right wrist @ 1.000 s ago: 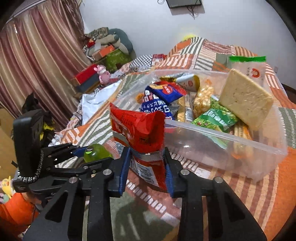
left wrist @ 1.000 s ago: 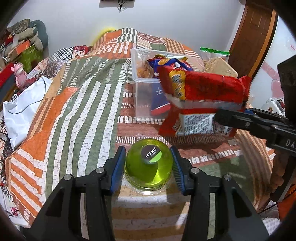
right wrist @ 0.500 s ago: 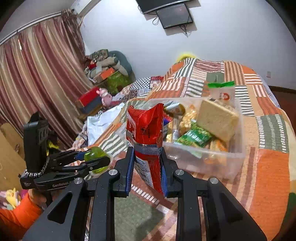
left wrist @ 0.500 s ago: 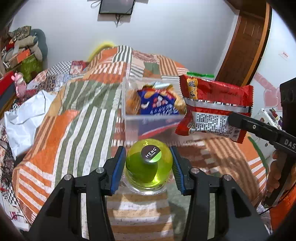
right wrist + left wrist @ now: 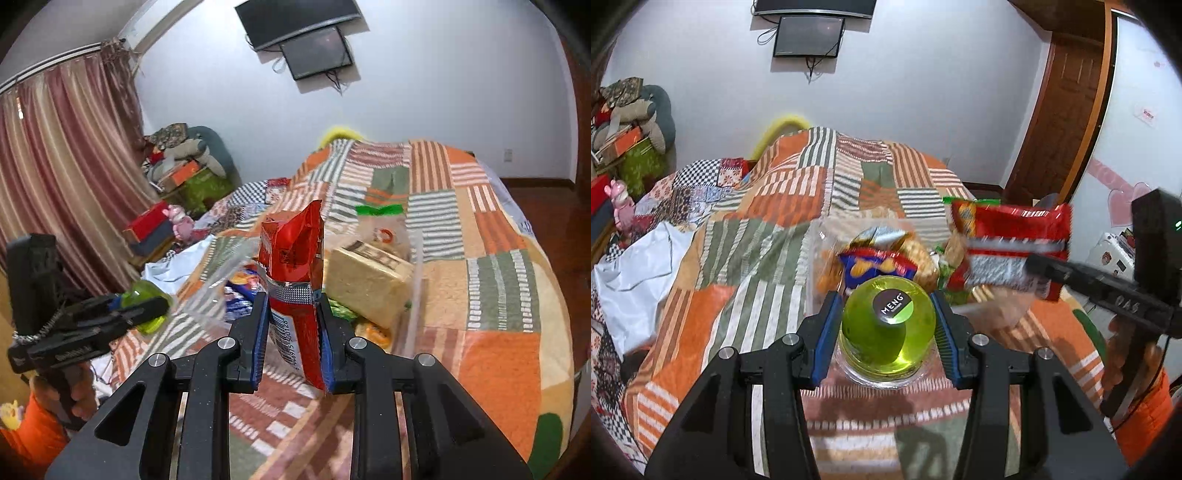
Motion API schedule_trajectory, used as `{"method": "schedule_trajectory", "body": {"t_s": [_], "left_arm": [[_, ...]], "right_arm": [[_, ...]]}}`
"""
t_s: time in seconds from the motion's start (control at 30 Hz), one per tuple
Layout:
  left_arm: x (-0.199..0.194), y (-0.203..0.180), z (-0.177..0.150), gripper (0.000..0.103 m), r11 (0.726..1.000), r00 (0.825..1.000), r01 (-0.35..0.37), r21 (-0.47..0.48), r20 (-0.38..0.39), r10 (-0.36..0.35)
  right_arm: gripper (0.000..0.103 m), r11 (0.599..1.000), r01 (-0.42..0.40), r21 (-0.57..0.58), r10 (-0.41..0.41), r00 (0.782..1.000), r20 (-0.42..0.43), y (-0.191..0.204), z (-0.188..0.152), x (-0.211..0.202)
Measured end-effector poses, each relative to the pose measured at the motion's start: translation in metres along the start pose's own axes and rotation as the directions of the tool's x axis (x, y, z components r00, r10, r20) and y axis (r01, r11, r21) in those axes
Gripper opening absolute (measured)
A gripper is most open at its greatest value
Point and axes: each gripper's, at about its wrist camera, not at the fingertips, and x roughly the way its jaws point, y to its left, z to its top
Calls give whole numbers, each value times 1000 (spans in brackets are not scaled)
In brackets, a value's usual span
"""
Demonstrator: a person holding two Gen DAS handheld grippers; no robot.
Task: Organize snacks
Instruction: 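Carry the red bag and jelly cup into the clear box and release them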
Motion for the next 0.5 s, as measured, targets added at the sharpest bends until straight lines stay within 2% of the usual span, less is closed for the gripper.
{"method": "schedule_trajectory", "body": {"t_s": [0.23,0.5], "left_arm": [[22,-6,24,48,1000,1000,1,25,11,-1],[55,-12,48,48,999,1000,4,47,5,-4]], "right_arm": [[22,998,-27,56,29,999,-41,-18,-3,18],[22,1000,-20,15,21,999,-49,-12,7,37]]}}
